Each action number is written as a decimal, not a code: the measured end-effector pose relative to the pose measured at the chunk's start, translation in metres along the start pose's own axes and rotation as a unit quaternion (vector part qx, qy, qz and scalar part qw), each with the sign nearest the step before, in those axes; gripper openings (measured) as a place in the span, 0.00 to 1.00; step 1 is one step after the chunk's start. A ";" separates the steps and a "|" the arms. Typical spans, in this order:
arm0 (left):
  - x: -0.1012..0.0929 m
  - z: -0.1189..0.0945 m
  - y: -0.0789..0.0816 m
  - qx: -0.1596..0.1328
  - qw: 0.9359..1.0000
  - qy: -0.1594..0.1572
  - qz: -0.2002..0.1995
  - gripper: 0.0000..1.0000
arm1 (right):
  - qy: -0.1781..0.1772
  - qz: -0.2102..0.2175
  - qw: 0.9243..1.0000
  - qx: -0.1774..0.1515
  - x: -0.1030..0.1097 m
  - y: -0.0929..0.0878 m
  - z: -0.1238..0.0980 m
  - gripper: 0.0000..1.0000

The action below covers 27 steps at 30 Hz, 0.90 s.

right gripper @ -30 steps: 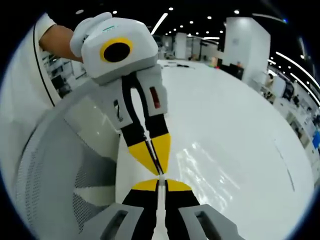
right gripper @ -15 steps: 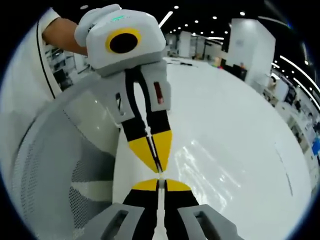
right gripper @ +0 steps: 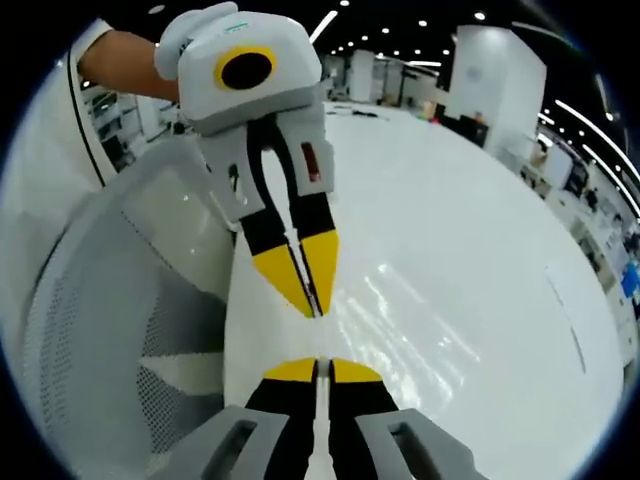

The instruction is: Open the resealable bag by pulling the two sides of the seal apart until the entire bag opening is separated and visibly accessible.

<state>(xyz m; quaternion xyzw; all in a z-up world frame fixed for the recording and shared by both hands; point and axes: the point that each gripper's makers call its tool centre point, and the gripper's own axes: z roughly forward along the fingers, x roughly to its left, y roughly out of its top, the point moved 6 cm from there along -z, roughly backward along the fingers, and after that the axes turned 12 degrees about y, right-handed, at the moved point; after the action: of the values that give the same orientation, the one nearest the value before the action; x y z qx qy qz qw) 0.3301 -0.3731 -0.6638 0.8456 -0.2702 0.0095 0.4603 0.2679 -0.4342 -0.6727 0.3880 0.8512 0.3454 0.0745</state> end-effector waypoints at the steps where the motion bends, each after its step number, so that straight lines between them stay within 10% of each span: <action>1: 0.000 0.000 0.000 0.001 1.000 -0.001 0.000 0.07 | 0.000 0.000 1.000 0.000 0.000 0.001 0.000 0.00; 27: 0.007 0.003 -0.002 0.036 0.999 0.002 0.035 0.00 | -0.014 0.005 1.000 0.025 -0.006 -0.018 -0.012 0.00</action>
<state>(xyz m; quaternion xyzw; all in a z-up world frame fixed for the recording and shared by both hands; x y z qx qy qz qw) 0.3360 -0.3775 -0.6656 0.8517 -0.2979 0.0371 0.4294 0.2565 -0.4530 -0.6759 0.3986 0.8566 0.3189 0.0754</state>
